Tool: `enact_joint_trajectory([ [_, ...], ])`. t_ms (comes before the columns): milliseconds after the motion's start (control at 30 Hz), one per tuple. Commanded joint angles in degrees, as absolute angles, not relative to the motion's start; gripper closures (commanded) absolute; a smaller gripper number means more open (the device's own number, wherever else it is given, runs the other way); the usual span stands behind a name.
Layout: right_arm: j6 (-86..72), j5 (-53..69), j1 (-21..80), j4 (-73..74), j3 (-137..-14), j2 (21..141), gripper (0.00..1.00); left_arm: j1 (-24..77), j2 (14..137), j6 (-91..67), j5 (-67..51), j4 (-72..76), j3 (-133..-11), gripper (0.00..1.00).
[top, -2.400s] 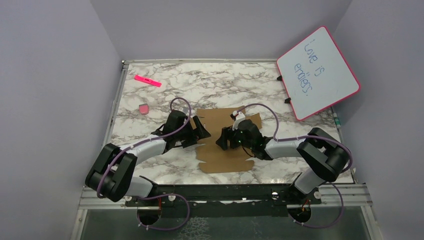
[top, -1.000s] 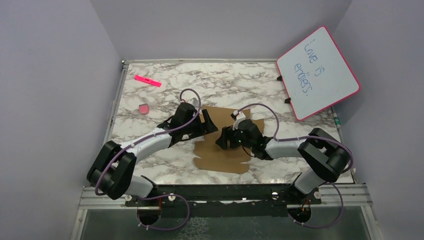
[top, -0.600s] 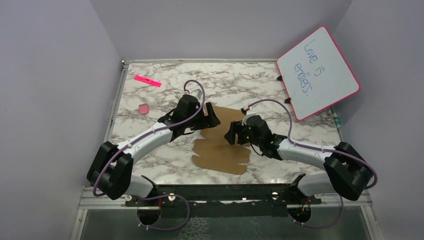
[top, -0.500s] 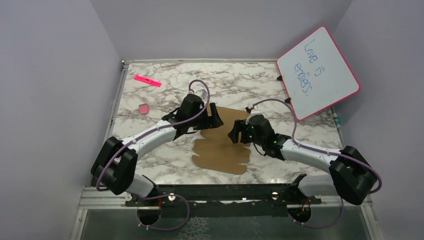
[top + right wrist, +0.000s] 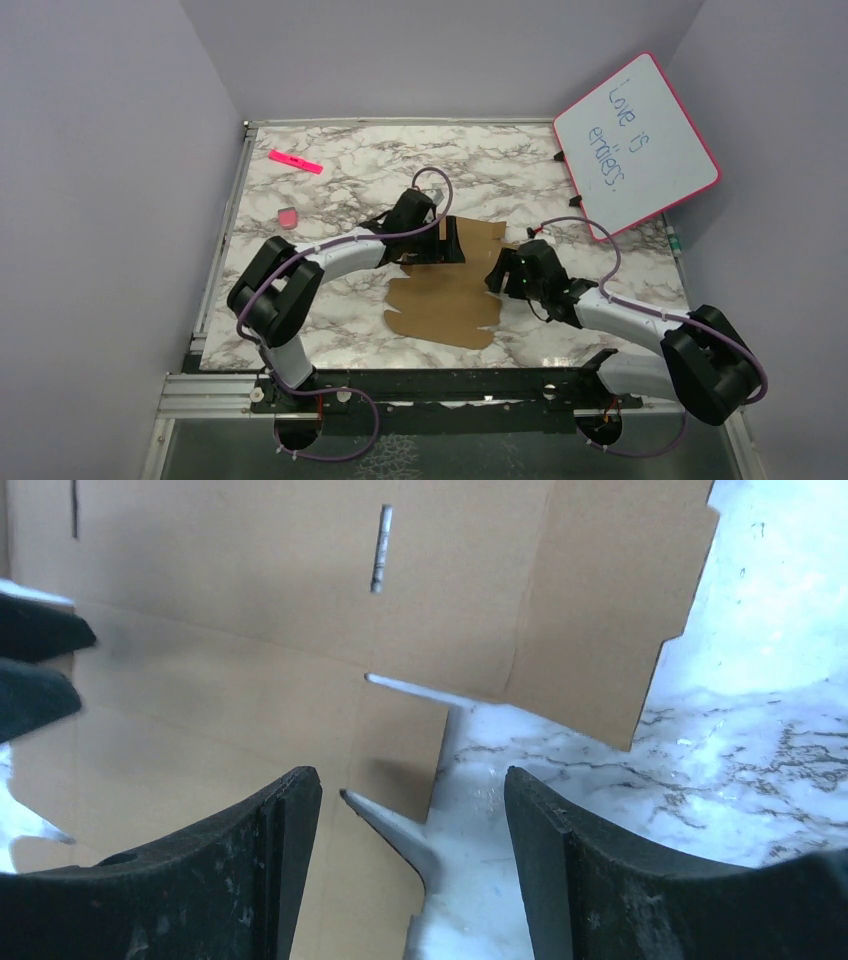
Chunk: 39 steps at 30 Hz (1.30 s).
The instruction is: Fold the paper box
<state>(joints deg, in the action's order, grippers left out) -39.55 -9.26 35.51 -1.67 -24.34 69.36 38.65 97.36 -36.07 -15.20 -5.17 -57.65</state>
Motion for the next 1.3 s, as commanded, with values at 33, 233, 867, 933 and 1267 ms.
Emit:
enact_joint_trajectory([
  [33, -41.71, -5.27, 33.98, -6.99, -22.79, 71.41, 0.27, 39.27, 100.42, -35.16, -17.67, -2.99, -59.50, 0.17],
  [233, -41.66, -1.36, 33.71, -8.50, -23.62, 73.51, 0.29, 39.78, 102.50, -35.86, -18.00, -1.96, -58.84, 0.17],
  [867, -38.52, 3.55, 33.58, -2.45, -31.88, 69.43, 0.37, 40.52, 103.00, -39.14, -18.46, 1.64, -55.53, 0.18],
  [933, -38.57, 4.28, 33.59, -3.45, -31.99, 70.69, 0.37, 40.59, 103.09, -39.40, -18.59, 1.94, -55.26, 0.18],
  [1267, -36.13, -7.32, 33.51, 5.65, -32.84, 70.63, 0.36, 40.61, 102.54, -39.81, -18.01, 2.45, -54.89, 0.18],
])
